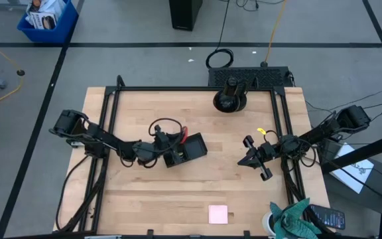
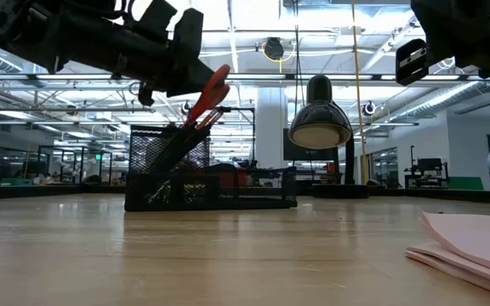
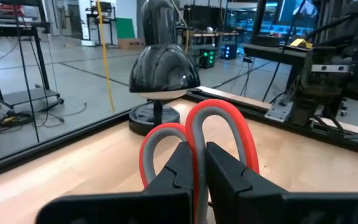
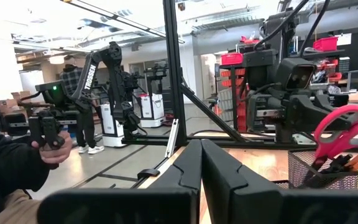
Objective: Pick and place office supplies into organizer
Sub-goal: Put the red scissors into the black desk organizer
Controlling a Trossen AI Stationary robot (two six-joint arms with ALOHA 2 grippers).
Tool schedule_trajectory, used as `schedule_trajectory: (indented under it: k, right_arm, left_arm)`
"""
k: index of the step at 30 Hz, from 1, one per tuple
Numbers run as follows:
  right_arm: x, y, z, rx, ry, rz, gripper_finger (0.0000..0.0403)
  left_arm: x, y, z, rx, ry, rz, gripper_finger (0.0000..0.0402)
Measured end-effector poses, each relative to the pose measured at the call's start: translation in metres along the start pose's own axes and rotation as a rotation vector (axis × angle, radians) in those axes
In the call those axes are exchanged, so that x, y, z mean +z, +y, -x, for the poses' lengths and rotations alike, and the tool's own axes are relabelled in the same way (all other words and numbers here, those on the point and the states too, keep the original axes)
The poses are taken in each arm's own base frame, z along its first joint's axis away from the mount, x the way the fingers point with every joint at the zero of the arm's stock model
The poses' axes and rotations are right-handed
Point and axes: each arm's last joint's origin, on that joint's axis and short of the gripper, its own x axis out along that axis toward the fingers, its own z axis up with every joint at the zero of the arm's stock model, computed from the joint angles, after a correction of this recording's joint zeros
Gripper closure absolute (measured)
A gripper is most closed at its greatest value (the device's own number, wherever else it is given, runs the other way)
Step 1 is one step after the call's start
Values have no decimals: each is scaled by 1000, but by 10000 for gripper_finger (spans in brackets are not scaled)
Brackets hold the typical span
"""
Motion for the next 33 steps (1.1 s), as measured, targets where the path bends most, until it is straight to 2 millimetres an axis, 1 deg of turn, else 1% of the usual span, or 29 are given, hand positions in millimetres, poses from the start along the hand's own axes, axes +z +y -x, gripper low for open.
schedule_trajectory:
  k: [3,7,10,16,19,22,33]
  right_arm:
    - [0,0,0,0,0,0,399]
    - [0,0,0,0,1,0,399]
    - [0,0,0,0,1,0,399]
    - [0,0,0,0,2,0,399]
    - [0,0,0,0,1,0,399]
    - [0,0,0,0,2,0,399]
    - [0,0,0,0,2,0,399]
  left_arm:
    - [-3,0,3,4,5,-3,390]
    - [-8,1,8,23,14,4,370]
    - [-13,5,11,35,25,18,364]
    - [-17,9,13,37,32,29,379]
    - [-18,9,14,30,45,18,379]
    - [-20,9,14,19,59,6,364]
    - [-23,8,14,-53,92,-85,285]
